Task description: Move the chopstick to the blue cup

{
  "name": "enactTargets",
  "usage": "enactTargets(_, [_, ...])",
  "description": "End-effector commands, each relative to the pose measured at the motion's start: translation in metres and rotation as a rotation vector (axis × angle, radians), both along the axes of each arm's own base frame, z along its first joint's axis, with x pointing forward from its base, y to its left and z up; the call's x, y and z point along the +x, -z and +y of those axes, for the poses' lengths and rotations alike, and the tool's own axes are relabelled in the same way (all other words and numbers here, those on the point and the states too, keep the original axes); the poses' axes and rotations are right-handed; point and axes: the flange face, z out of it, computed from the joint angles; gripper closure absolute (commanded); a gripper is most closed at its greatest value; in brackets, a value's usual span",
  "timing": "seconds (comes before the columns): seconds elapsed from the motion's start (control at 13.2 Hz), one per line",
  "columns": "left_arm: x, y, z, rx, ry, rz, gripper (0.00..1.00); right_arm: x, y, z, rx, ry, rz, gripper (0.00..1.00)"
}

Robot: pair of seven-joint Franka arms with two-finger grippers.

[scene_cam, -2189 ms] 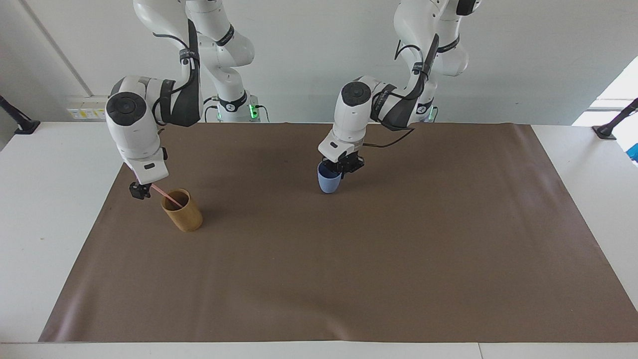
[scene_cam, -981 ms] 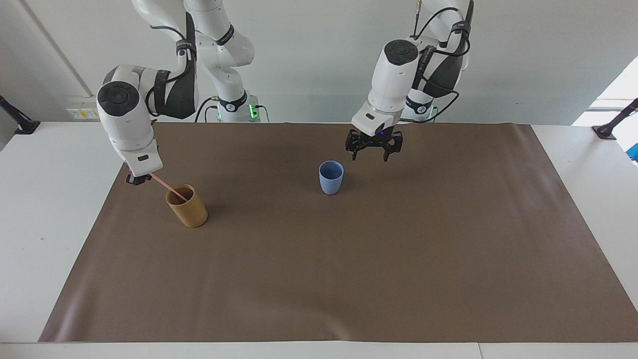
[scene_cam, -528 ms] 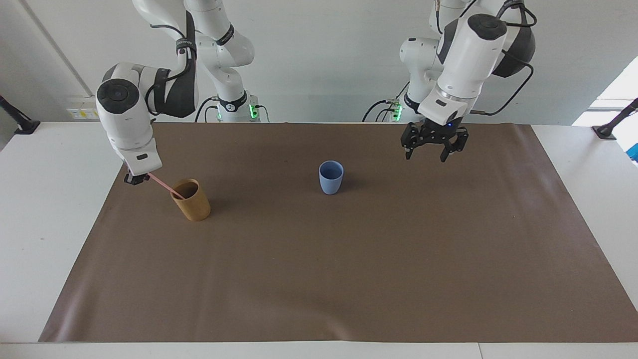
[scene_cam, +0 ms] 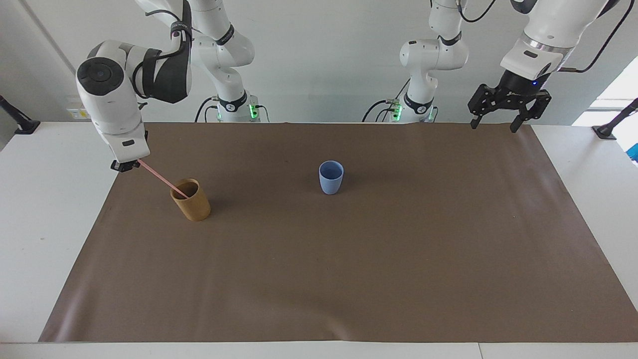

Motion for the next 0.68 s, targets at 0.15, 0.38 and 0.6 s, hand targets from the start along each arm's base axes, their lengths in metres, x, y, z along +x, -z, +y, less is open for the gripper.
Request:
enactTargets(0.15, [0.004, -0.002, 0.009, 0.016, 0.002, 0.051, 0.00, -0.025, -0.077, -0.002, -0.012, 0.048, 0.036, 1.00])
enactTargets(0.38, [-0.007, 0.002, 0.011, 0.021, 0.021, 0.066, 0.00, -0.037, -0.105, 0.032, -0.031, 0.082, 0.065, 1.00])
enactTargets(0.6, [-0.006, 0.001, 0.011, 0.020, 0.013, 0.063, 0.00, -0.043, -0.113, 0.101, -0.057, 0.136, 0.035, 1.00])
